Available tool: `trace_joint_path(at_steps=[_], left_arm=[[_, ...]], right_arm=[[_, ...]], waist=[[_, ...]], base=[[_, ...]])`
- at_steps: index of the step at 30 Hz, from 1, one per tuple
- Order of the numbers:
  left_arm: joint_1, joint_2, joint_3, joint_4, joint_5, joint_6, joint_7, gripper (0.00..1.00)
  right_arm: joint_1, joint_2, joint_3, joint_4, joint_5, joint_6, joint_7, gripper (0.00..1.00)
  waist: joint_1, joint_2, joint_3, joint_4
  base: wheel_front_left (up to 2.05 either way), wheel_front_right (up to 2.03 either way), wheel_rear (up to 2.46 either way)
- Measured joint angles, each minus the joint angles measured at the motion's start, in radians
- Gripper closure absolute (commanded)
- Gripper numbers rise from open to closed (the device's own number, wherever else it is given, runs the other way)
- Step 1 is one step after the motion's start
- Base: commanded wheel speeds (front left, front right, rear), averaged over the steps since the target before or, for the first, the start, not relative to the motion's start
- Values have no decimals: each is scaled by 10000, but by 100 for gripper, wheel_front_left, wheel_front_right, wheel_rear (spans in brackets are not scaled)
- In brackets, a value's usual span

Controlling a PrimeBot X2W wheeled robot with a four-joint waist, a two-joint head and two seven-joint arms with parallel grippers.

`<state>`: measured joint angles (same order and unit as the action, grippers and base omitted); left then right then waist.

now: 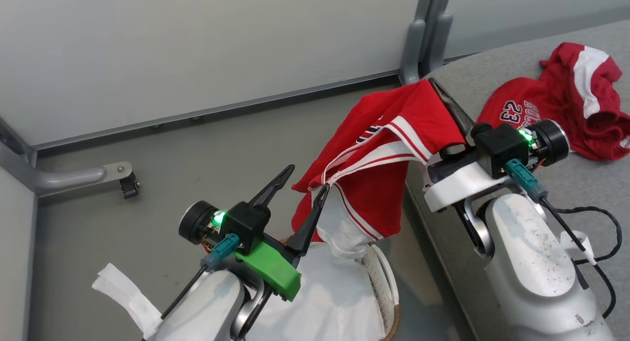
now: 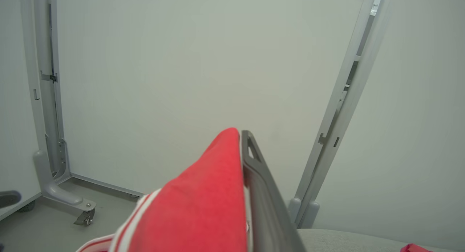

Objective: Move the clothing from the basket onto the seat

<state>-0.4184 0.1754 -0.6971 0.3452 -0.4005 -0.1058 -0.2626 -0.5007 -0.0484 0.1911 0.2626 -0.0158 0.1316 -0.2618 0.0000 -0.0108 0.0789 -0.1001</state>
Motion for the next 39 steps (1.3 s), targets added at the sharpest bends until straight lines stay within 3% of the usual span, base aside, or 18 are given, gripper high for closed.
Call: trace_joint_path(at_steps=[12, 24, 33, 39], left_arm=[[23, -282, 382, -71, 537, -169, -13, 0], [-258, -244, 96, 130, 821, -217, -13, 0], [-411, -389, -69, 82, 855, -219, -15, 0], [-491, -466, -190, 6, 894, -222, -15, 0]], right_arm=[[-237, -13, -1020, -575, -454, -2, 0, 100], [112, -19, -1812, -805, -378, -2, 0, 100], [-231, -27, -1778, -360, -796, -2, 0, 100], [-2029, -1108, -1484, 408, -1024, 0, 0, 100]], waist=[[0, 0, 605, -1860], [0, 0, 1417, -3978], [1, 0, 2092, -4155], [1, 0, 2302, -3511]], base=[[0, 0, 0], [0, 0, 0], [0, 0, 0], [0, 0, 0]])
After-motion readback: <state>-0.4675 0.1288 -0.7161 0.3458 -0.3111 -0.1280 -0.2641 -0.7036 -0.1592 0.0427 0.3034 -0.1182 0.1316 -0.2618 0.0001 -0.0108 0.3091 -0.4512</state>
